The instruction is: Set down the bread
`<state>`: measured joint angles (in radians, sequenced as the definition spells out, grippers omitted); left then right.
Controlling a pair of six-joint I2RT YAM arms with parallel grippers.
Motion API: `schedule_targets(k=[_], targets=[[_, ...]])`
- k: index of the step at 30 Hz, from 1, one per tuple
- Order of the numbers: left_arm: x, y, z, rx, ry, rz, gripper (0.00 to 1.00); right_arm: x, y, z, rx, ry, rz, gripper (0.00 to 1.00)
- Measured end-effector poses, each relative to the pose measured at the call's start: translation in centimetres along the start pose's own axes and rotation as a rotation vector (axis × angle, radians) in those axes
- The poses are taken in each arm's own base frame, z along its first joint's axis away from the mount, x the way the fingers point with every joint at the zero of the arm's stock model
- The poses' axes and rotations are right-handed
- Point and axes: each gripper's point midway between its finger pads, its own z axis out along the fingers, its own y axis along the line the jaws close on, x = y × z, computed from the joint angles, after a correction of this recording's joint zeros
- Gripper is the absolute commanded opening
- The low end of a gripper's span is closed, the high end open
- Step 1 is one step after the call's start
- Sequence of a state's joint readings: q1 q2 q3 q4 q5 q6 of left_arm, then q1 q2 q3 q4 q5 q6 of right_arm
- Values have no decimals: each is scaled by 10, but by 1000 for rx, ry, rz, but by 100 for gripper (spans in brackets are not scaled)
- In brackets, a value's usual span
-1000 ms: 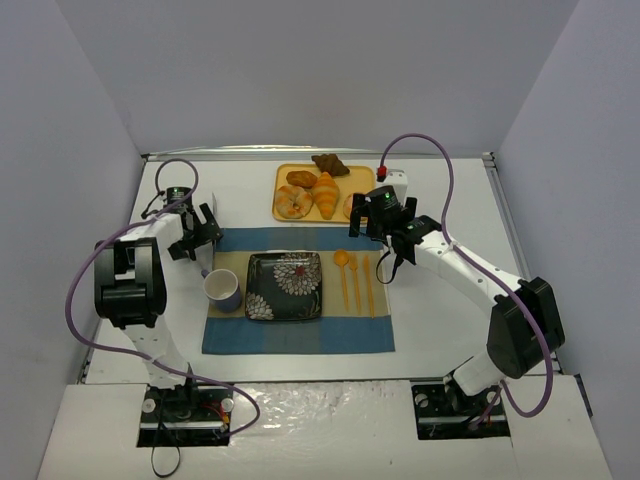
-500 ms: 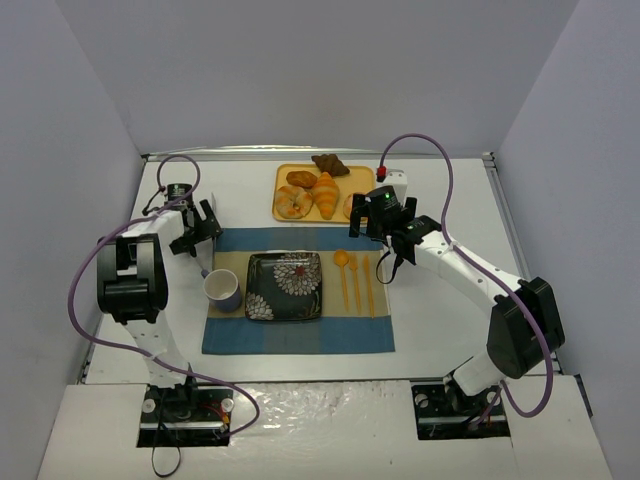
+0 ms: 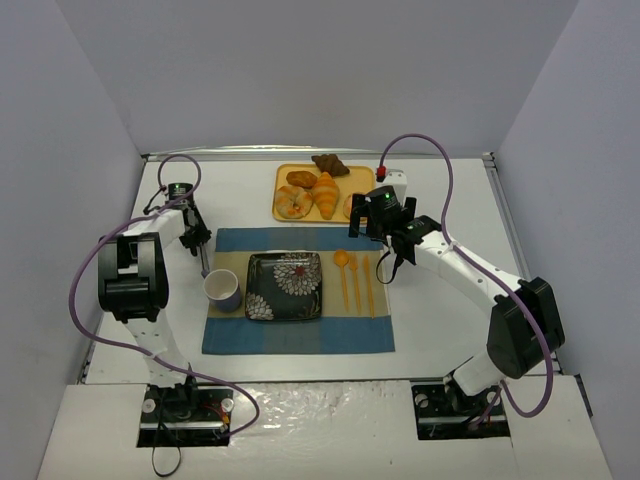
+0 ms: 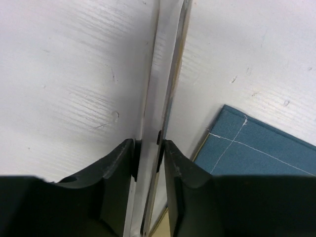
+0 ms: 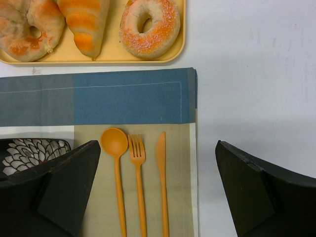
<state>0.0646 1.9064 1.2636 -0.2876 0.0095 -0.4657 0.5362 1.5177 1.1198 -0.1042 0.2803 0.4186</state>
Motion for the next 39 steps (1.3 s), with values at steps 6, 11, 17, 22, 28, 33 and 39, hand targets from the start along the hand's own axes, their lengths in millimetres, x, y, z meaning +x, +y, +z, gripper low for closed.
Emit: schedule_targets(k=[6, 11, 17, 22, 28, 33, 39], targets=[[0, 3, -1, -24, -3, 4, 0, -1, 1, 0, -5, -6, 3, 100], [5, 11, -10, -61, 15, 8, 0, 0, 1, 0, -6, -6, 3, 100], [-12, 13, -42, -73, -37, 9, 0, 2, 0, -1, -9, 1, 2, 100], [-48, 5, -82, -54, -132, 1, 0, 2, 0, -2, -11, -2, 4, 100], [-79, -1, -128, -29, -230, -11, 2, -1, 1, -5, -16, -12, 10, 100], [-78, 1, -145, -29, -232, -8, 13, -1, 0, -8, -21, -14, 13, 100], [-71, 4, -157, -33, -217, -2, 24, 0, 1, -8, -26, -12, 17, 100]])
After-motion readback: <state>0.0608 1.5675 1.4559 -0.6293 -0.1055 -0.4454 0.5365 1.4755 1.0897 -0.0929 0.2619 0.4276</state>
